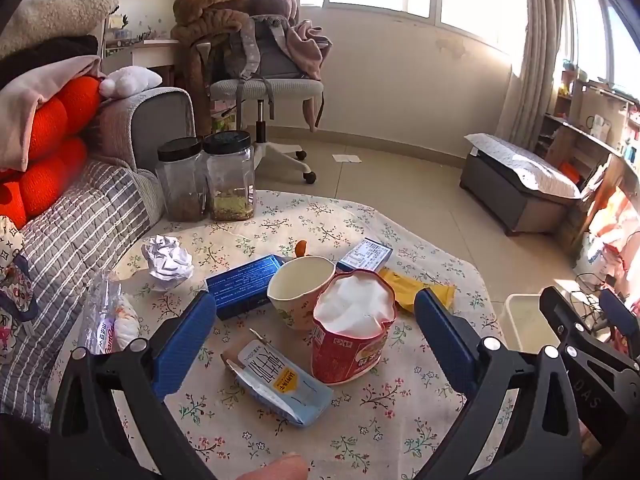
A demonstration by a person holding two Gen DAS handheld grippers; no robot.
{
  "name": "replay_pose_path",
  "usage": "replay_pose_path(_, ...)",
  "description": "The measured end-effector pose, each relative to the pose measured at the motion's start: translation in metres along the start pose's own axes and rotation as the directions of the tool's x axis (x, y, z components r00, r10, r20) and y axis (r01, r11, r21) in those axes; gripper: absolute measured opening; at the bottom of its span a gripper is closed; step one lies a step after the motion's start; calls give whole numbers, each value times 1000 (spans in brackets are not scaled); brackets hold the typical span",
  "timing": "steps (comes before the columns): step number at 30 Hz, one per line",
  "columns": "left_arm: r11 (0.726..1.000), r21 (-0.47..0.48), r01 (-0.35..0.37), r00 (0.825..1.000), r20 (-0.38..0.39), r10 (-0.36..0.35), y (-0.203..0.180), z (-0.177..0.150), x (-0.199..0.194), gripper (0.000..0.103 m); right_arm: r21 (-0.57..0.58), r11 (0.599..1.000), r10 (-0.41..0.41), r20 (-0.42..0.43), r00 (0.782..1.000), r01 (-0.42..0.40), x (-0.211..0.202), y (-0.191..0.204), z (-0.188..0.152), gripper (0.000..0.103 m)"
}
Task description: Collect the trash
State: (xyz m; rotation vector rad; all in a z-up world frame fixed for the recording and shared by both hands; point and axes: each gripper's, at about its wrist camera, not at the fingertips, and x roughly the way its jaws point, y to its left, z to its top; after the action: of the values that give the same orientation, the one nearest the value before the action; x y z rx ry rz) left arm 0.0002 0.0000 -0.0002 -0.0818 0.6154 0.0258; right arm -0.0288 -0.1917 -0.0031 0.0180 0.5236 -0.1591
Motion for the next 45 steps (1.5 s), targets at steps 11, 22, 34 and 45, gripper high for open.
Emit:
replay_pose_path(11,1000,13,5,1000,-4,-5,-11,-6,6,96,8,1000,-14,-6,1000,14,1,-5,-3,96)
replay_pose_path(22,997,80,7,999,31,-10,-21,-5,5,96,-6,998,-58,-27,998,58,2,-18,-6,96)
replay_pose_path(34,997,60,53,999,1,-53,-30,-5,7,96,27,998,-62,-41,997,63,4,-29,-9,96)
replay_pose_path(45,996,74,49,999,-16,-48,-34,-7,11,96,49,997,-54,-38,998,55,6,-32,-10,96)
